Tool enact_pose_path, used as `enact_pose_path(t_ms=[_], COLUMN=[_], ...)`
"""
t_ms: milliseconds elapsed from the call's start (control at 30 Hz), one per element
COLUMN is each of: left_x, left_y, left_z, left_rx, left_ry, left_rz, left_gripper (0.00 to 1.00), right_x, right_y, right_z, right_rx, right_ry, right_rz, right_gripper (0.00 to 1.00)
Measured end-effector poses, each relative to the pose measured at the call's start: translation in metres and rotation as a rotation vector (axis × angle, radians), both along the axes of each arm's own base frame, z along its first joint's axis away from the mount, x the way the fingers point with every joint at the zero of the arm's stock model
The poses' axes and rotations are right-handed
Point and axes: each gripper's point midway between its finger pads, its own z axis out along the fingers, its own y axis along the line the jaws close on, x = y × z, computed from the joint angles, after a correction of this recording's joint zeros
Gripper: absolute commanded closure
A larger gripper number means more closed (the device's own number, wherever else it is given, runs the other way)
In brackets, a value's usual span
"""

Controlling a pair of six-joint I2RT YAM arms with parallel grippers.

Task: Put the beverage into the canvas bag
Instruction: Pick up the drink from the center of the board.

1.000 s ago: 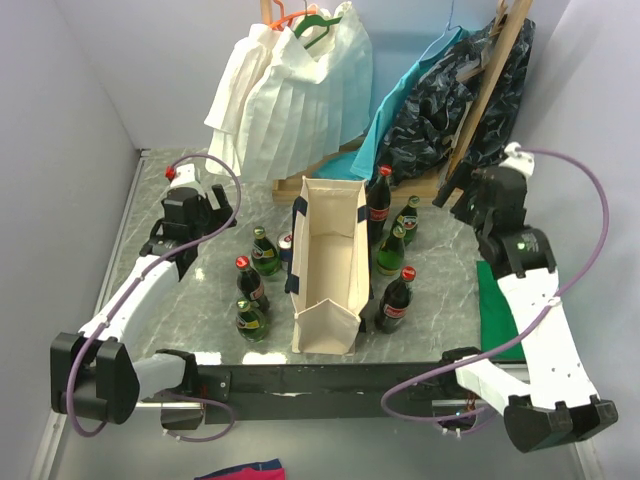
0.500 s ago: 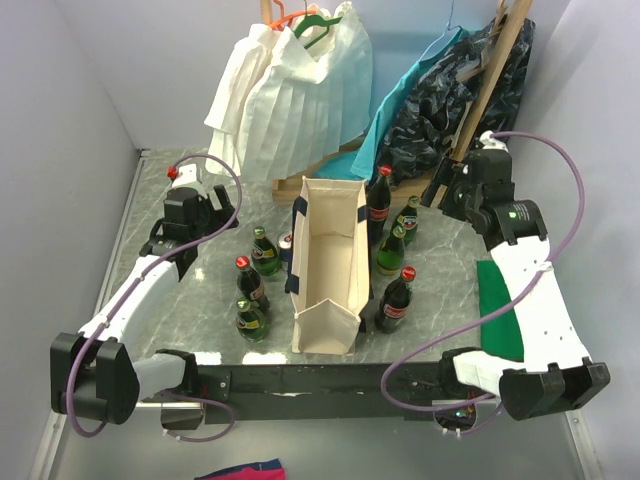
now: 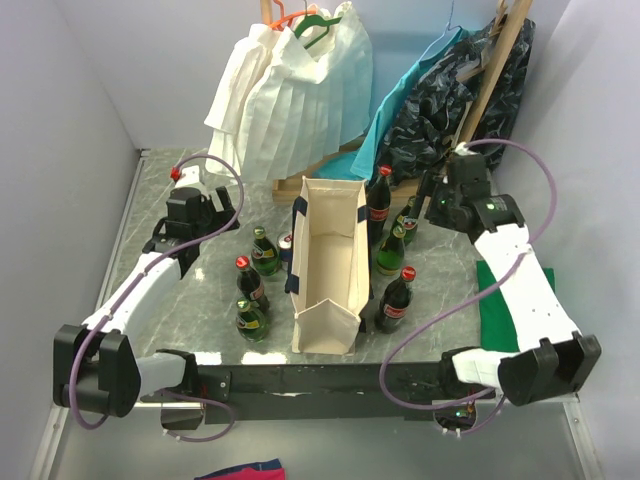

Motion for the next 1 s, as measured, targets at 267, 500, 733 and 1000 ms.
enact_pose_path(t_ms=[267,500,733,1000], left_x=[0.000,-0.003,-0.004,-0.004], left_y=[0.001,0.002,0.002,0.003], left_z=[0.000,-0.004,-0.005,-0.003], left_rx=[0.003,0.001,0.000,0.002], left_ry=[0.002,0.018,0.026,0.021], left_rz=[0.007,0.011,0.015,0.020], left_gripper=[0.04,0.03,0.04,0.04], right_x=[0.016,0.037,0.058,0.063], right_y=[0.010,0.007,0.010,0.007], right_z=[-0.025,-0.035,-0.040,-0.048], right_rx=[-0.024,-0.041,-0.036,-0.047], right_ry=[0.057,0.062,0.049,0.060], right_rz=[0.003,-0.048,-0.075,-0.102], right_gripper=[0.18,0.21,0.30,0.33])
